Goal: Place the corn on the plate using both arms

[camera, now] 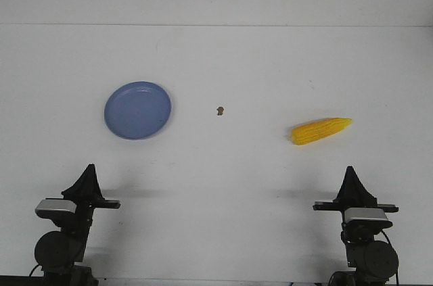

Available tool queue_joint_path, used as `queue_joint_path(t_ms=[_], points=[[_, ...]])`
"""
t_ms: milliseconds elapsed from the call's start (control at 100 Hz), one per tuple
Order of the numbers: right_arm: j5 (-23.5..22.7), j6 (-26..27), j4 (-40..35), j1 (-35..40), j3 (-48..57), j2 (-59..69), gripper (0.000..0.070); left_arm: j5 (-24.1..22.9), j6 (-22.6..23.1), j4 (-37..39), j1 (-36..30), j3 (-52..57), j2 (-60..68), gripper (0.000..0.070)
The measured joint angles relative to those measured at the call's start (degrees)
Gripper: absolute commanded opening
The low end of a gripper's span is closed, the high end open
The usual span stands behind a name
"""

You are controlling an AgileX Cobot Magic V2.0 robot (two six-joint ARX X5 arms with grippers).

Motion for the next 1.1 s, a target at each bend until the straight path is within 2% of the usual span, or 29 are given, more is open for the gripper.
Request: queue_joint_path(t_ms=[710, 910, 990, 1100], points=[[0.0, -0.3, 0.0, 0.0, 0.0, 0.0, 0.0, 0.0, 0.0, 0.0, 0.0, 0.0, 0.0, 0.0016], [0.0, -0.2, 3.6, 0.0, 0.1, 0.0, 0.0, 0.0, -0.2, 0.6, 0.0, 0.1, 0.0, 0.0016], [0.0, 0.0, 1.8, 0.0, 0.7, 0.0, 0.0, 0.0, -0.3, -0.9, 0.0, 0.7, 0.1, 0.0016], [0.2, 0.1, -4.8, 0.0, 5.1, 0.1, 0.0, 0.0, -2.3, -3.1, 0.0, 3.8, 0.6, 0.0016]])
